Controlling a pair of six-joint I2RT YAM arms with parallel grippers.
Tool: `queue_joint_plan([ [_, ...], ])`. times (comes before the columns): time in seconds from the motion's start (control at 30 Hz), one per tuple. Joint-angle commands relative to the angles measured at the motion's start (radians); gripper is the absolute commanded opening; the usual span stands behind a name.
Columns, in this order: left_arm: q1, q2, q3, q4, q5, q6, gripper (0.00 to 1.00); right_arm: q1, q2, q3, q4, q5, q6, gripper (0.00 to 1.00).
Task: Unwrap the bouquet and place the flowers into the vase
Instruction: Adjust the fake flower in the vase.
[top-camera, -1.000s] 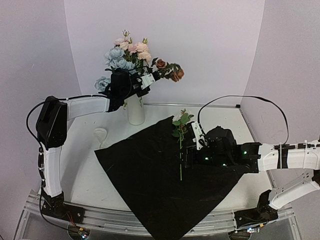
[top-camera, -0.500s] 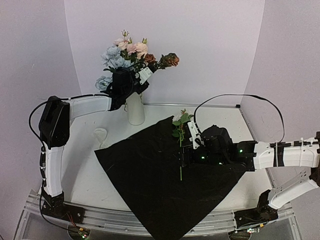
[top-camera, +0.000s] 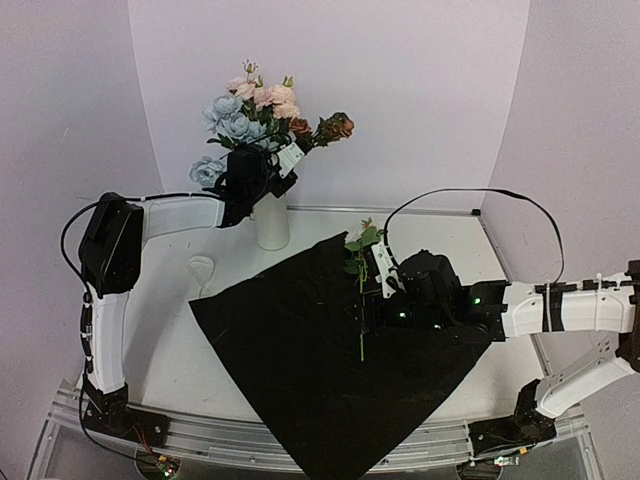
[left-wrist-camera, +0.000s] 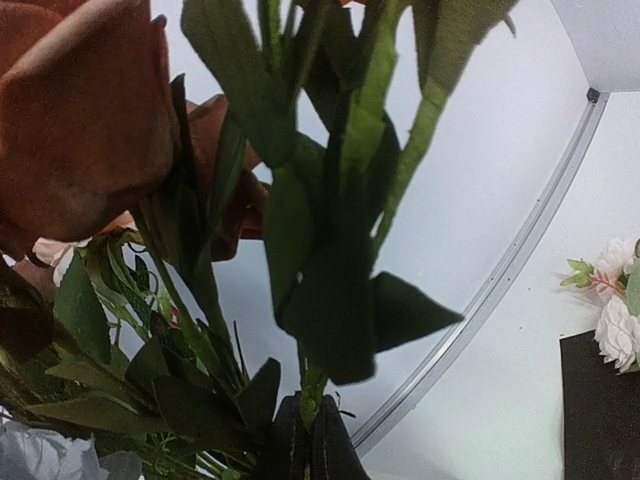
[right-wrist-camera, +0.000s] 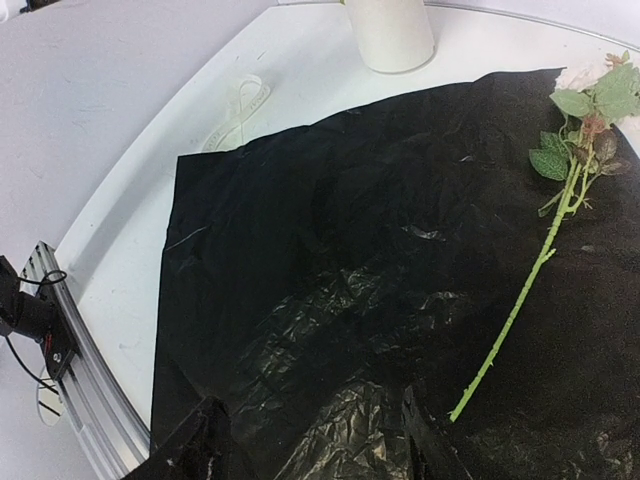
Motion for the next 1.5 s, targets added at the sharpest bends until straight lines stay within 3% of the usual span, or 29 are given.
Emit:
queue_joint_plan([
  [0.0,0.001,-0.020,-0.019,0.025,-0.033,-0.048,0.02,-0.005,0.004,0.041,0.006,0.019,-0.007,0.60],
  [0.5,0.001,0.007,-0.052,0.025,-0.049,-0.096,0.02,-0.008,0.000,0.034,0.006,0.016,-0.003,0.60],
  [0.67,-0.007,-0.018,-0.042,0.025,-0.054,-0.085,0.33,-0.008,-0.003,0.034,0.006,0.017,-0.004,0.60],
  [0.77,-0.022,-0.040,-0.042,0.024,-0.080,-0.074,0.42,-0.008,-0.005,0.036,0.005,0.029,0.004,0.60],
  [1.13,-0.157,-0.113,-0.145,0.025,-0.255,0.005,0.62,-0.047,-0.013,0.017,-0.066,0.119,0.123,0.59],
  [1.3,-0.189,-0.113,-0.155,0.025,-0.438,-0.039,0.65,-0.048,-0.046,-0.002,-0.066,0.129,0.125,0.59],
  [1.47,-0.192,-0.144,-0.186,0.027,-0.493,-0.087,0.72,-0.048,-0.071,-0.016,-0.065,0.123,0.118,0.59],
])
